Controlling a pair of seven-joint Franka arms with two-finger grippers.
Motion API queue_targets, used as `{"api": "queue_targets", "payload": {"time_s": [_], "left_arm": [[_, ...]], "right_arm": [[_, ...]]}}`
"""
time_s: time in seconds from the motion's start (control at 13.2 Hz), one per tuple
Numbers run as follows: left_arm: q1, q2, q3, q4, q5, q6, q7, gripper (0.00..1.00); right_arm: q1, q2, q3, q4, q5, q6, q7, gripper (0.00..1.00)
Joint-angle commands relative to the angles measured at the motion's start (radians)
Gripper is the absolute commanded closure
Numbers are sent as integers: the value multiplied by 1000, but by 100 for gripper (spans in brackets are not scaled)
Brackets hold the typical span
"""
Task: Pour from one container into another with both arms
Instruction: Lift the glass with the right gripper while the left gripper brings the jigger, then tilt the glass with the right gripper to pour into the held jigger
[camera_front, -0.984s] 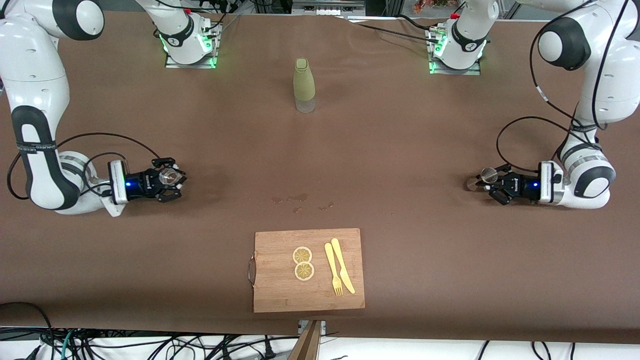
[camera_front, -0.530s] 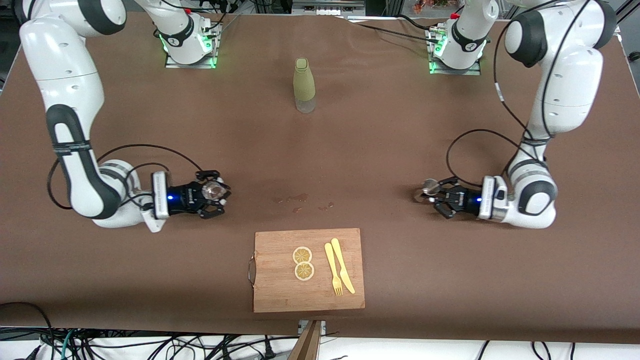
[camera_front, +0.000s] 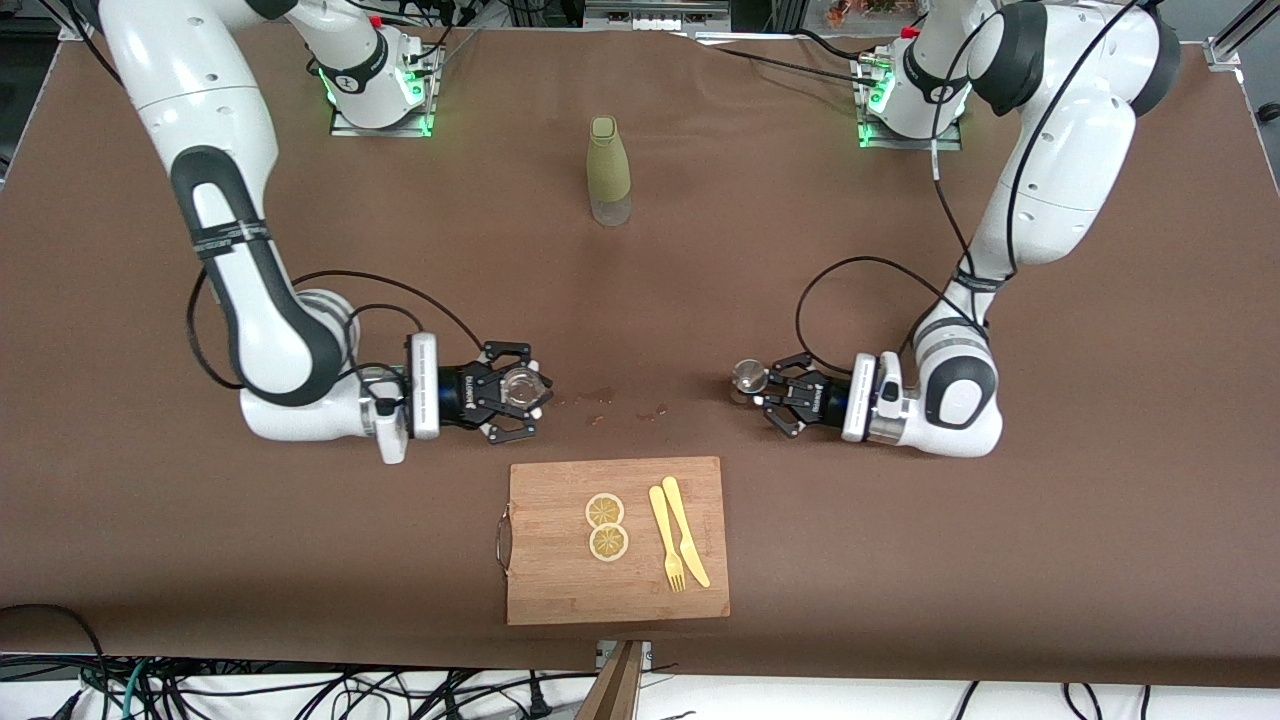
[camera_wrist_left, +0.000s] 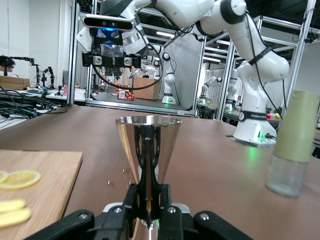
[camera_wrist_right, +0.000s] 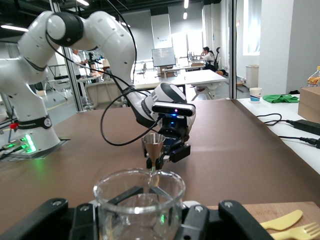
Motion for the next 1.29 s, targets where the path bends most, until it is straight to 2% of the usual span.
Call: {"api": "queue_targets", "payload": {"time_s": [0.0, 0.15, 0.53, 0.68, 0.83, 1.21], "left_arm": [[-51, -3, -16, -15, -67, 91, 22, 100], [-76, 8, -30, 6, -83, 136, 22, 100], [-163, 42, -38, 52, -181, 179, 15, 100], [-176, 55, -38, 72, -190, 200, 15, 100], [-188, 61, -38, 86, -190, 210, 14, 100], [-197, 65, -35, 98, -201, 231, 14, 100]], "right_arm": [[58, -24, -4, -16, 43, 97, 13, 92], [115, -34, -4, -16, 66, 201, 20, 92], [219, -55, -7, -18, 53, 394, 103, 92], [236, -55, -7, -26, 40, 424, 103, 92], [240, -60, -9, -29, -13, 436, 103, 95], [240, -116, -12, -111, -93, 451, 106, 96]]}}
